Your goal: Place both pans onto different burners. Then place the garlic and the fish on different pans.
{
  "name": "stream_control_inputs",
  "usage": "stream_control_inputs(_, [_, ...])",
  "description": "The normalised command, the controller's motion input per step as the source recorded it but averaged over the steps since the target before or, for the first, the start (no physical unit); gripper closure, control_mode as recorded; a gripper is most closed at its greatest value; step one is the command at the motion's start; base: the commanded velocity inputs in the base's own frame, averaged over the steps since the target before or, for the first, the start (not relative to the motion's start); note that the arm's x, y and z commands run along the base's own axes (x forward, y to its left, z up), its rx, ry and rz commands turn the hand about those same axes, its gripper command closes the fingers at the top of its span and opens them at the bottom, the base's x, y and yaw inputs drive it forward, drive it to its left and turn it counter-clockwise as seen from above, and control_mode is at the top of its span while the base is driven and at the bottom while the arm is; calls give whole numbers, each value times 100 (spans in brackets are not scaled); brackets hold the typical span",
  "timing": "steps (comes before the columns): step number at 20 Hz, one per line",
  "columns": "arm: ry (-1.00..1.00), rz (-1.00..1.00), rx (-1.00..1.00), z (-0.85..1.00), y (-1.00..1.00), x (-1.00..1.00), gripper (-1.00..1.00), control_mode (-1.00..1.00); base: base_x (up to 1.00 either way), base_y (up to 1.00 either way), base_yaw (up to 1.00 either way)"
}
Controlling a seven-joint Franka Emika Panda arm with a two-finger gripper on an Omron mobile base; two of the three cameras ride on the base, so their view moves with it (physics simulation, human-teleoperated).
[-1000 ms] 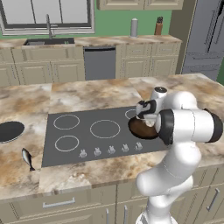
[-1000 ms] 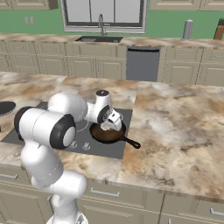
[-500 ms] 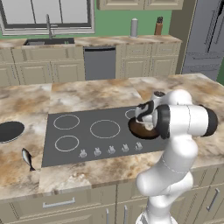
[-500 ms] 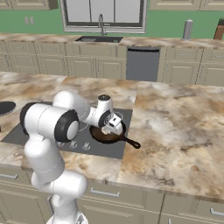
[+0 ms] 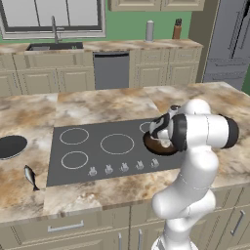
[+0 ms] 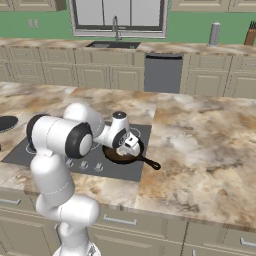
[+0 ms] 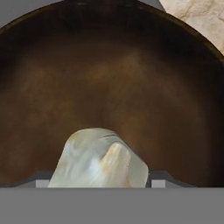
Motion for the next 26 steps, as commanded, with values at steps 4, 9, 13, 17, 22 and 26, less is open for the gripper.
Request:
stream_control_inputs(4, [0,0,0,-11,0,8,100,-100,0,0,0])
stream_control_inputs(9, [0,0,0,-11,1,8,100,-100,0,0,0])
stream_control_inputs(13, [0,0,0,-1,2,0,-100,-100,0,0,0])
stream_control_inputs(17, [0,0,0,0,0,0,-100,-100,0,0,0])
stream_control_inputs(22, [0,0,0,1,0,0,-100,-100,0,0,0])
stream_control_inputs(26, [0,0,0,27,0,0,-100,-100,0,0,0])
